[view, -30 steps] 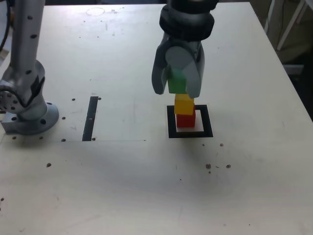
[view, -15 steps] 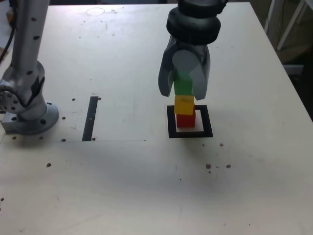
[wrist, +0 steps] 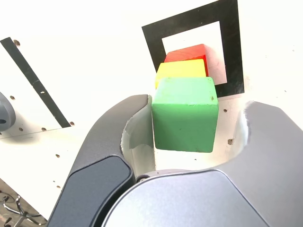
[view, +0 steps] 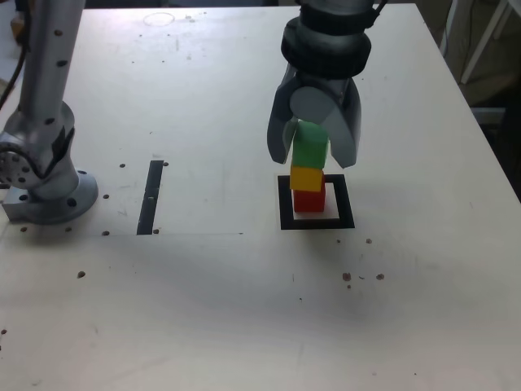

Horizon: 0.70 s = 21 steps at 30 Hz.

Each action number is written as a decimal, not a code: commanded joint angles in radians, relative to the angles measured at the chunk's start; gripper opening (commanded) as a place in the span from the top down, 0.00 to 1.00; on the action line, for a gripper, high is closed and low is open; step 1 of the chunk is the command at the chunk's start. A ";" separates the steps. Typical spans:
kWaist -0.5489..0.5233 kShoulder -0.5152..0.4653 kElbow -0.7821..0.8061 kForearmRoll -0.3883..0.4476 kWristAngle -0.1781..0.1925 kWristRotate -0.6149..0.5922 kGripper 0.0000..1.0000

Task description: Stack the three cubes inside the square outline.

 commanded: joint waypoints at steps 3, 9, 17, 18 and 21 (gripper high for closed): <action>0.001 -0.019 0.002 0.005 0.013 -0.001 0.01; -0.003 -0.094 0.021 0.028 0.062 -0.024 0.01; -0.041 -0.251 0.117 0.066 0.122 -0.089 0.01; -0.046 -0.271 0.137 0.067 0.124 -0.099 0.01; -0.062 -0.328 0.204 0.065 0.127 -0.128 0.01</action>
